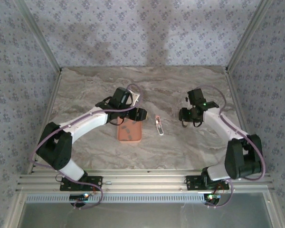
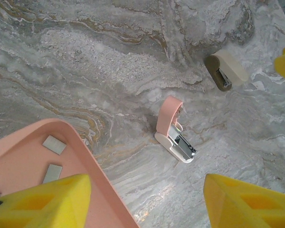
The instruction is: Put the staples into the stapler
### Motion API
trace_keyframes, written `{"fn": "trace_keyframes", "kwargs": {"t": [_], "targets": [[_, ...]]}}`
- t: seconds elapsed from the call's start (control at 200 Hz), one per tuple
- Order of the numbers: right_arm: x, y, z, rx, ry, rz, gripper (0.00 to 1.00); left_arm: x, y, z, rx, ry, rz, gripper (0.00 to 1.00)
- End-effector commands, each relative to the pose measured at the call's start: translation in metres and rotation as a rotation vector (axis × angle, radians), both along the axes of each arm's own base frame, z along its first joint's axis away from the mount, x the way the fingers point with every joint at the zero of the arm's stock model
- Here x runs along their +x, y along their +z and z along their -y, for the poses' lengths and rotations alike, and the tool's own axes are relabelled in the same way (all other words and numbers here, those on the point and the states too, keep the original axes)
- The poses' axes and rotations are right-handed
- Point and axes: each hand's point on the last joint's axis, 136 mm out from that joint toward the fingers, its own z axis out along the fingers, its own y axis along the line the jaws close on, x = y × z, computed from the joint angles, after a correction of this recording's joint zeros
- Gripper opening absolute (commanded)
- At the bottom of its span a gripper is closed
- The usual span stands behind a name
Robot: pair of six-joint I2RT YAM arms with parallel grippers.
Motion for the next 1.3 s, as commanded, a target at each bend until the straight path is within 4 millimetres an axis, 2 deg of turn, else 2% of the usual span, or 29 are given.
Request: {"fn": "trace_keyframes", "kwargs": {"t": [0.0,0.245,0.37,0.52,0.81,1.084,1.294], "targets": [[-0.006,0.026,-0.008,0.036,0.015,0.070,0.48,-0.001,0.017,0.001,-0.044,-0.011,0.037,0.65],[-0.020,0.055,-0.030,0.232,0.010,0.254,0.48,0.001,0.016,0.009,-0.075,-0.031,0.031,0.65],[-0.031,0.053,-0.035,0.325,-0.012,0.329,0.48,0.004,0.015,0.019,-0.100,-0.054,0.013,0.65],[-0.044,0.038,-0.034,0.385,-0.059,0.326,0.48,0.010,0.011,0.028,-0.119,-0.072,-0.002,0.65],[-0.061,-0.004,-0.043,0.454,-0.123,0.244,0.48,0.019,-0.003,0.047,-0.148,-0.105,-0.052,0.65],[-0.071,-0.030,-0.059,0.456,-0.117,0.196,0.49,0.026,-0.014,0.063,-0.172,-0.143,-0.095,0.64],[-0.072,-0.048,-0.079,0.443,-0.081,0.131,0.49,0.031,-0.017,0.073,-0.195,-0.165,-0.109,0.63]]}}
